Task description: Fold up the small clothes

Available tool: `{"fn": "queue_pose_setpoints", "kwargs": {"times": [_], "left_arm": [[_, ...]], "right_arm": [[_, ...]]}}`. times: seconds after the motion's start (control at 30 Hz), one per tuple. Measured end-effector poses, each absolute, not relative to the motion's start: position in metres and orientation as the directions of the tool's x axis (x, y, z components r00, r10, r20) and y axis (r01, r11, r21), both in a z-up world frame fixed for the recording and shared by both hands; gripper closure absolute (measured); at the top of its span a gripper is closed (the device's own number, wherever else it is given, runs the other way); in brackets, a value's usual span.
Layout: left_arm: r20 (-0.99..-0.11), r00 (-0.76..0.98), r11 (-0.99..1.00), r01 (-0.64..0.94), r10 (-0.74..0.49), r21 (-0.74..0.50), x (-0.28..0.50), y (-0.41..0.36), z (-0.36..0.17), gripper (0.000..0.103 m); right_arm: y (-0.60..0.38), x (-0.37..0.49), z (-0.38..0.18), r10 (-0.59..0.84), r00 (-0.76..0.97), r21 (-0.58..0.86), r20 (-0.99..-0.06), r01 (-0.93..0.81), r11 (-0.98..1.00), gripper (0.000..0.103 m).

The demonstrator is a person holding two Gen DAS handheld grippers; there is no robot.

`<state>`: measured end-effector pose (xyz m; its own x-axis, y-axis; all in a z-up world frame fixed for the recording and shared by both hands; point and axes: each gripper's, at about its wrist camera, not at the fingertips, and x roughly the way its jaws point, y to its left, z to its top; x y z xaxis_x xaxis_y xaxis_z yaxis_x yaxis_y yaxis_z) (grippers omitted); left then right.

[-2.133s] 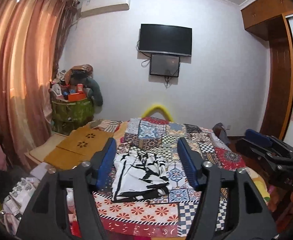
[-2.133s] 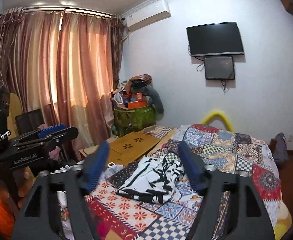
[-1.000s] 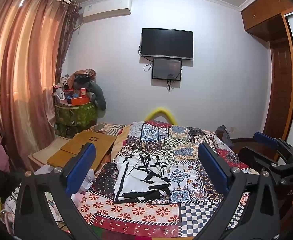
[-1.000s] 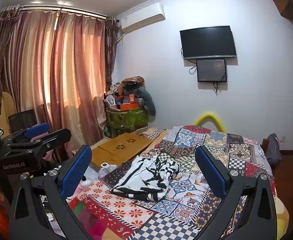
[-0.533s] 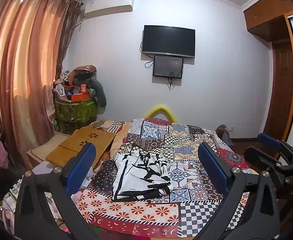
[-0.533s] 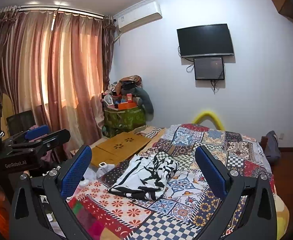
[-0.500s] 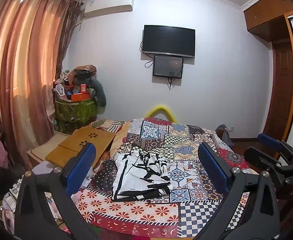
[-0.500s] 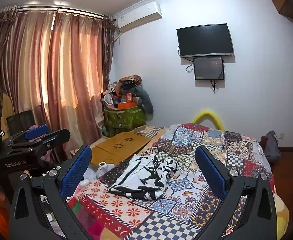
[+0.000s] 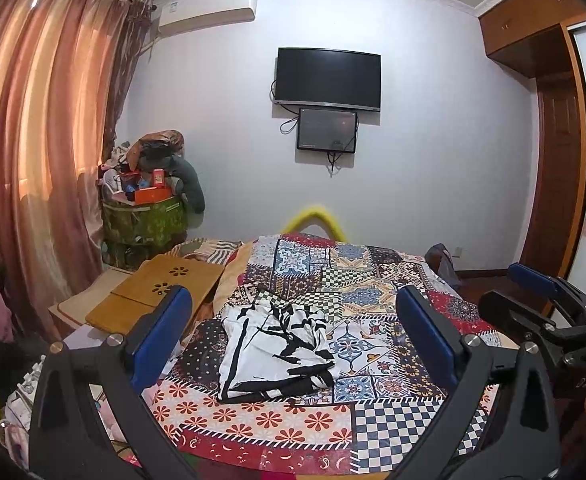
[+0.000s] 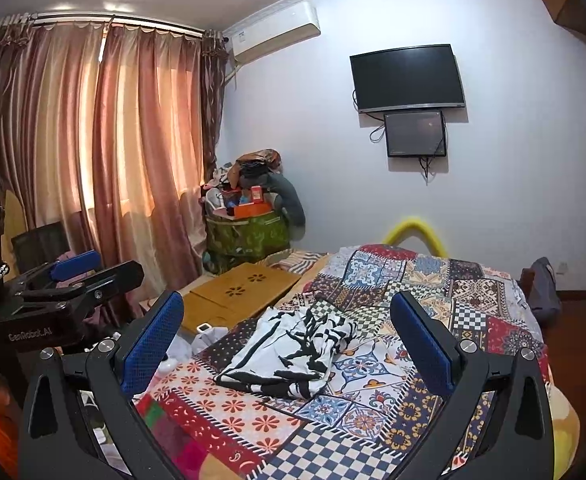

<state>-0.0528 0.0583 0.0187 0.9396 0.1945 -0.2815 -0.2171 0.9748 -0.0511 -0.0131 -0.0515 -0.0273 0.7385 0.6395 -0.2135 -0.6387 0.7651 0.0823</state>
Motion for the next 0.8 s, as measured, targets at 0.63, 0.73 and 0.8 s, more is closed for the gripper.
{"fn": "queue_pose_setpoints", "kwargs": {"times": [0.63,0.73,0.8], "left_arm": [[-0.311,0.938,0.983,-0.176,0.152,-0.050,-0.046,0.054,0.017,0.000],[-0.320,0.936,0.984,-0.172,0.148,-0.051,-0.044,0.054,0.016,0.000],[-0.326,0.934,0.984,-0.173,0.148,-0.050,-0.043,0.054,0.015,0.000]], "right_arm": [[-0.052,-0.011,-0.029,0.627,0.745,0.087,-0.228,-0.626,0.775,0.001],[-0.052,-0.010,-0.030,0.626,0.744,0.090,-0.234,-0.624,0.776,0.001],[-0.052,-0.009,-0.030,0.626,0.743,0.093,-0.236,-0.624,0.776,0.000]]}}
